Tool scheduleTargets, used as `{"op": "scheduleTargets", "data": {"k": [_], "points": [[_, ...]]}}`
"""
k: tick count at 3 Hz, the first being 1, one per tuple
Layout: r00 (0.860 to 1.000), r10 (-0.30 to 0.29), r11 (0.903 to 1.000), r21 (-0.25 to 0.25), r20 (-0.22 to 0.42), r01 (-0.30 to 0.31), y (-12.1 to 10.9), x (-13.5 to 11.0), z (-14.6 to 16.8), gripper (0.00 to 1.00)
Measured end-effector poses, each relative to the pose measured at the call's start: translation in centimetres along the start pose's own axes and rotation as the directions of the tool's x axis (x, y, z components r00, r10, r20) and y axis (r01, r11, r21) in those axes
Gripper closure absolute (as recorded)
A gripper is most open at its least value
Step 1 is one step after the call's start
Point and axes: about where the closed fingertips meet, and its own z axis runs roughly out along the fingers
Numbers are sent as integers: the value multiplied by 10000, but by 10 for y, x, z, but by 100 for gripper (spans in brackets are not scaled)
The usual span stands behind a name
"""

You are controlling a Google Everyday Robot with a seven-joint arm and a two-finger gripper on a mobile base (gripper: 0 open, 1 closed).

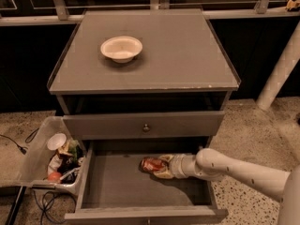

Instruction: Pick coke can from middle drawer and place on counter

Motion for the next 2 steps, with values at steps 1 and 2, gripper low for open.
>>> {"op": "scheduleTargets", "data": {"k": [1, 2], "points": [[10000, 53, 9997, 228, 52, -54, 2, -6, -35, 100], [9997, -156, 9969, 768, 160, 144, 7, -20, -91, 100]]}}
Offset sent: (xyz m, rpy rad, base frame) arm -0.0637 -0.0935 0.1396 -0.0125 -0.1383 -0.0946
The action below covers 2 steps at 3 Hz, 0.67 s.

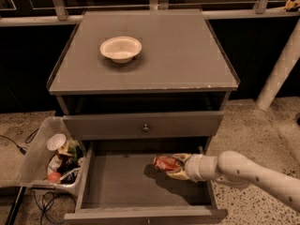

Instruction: Pick coke can from middle drawer and place on counter

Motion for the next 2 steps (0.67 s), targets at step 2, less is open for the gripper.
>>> {"op": "scheduleTargets", "data": {"k": [2], "points": [[9961, -754, 9931, 863, -453, 791, 1, -56, -92, 100]]}}
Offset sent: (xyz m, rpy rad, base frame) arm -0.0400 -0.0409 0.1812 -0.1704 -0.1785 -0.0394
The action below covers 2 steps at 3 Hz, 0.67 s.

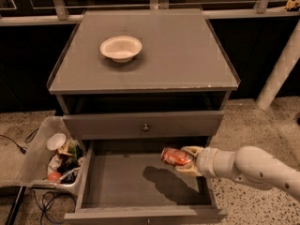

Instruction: Pick coke can from middle drawer and place on counter

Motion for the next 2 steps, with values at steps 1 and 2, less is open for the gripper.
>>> {"op": "scheduleTargets", "data": {"k": [1, 2], "points": [[9980, -614, 9973, 390, -161, 620, -27, -46, -41, 100], [9939, -1037, 9886, 1055, -367, 1070, -75, -95, -86, 100]]}}
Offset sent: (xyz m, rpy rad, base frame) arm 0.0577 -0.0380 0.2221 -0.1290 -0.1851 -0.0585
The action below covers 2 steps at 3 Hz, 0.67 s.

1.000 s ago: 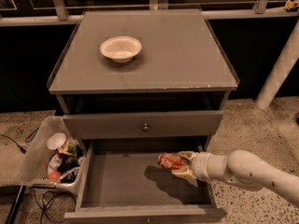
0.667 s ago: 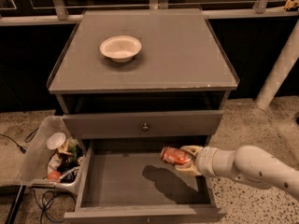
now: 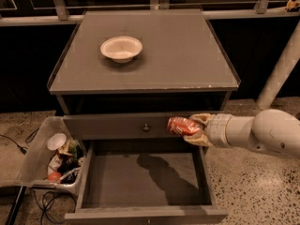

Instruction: Pick coke can from middle drawer and place on counter

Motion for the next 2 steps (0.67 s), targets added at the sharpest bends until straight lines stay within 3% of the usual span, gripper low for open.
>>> {"op": "scheduleTargets", "data": {"k": [2], "points": [[10000, 62, 9997, -216, -48, -63, 4, 2, 8, 100]]}}
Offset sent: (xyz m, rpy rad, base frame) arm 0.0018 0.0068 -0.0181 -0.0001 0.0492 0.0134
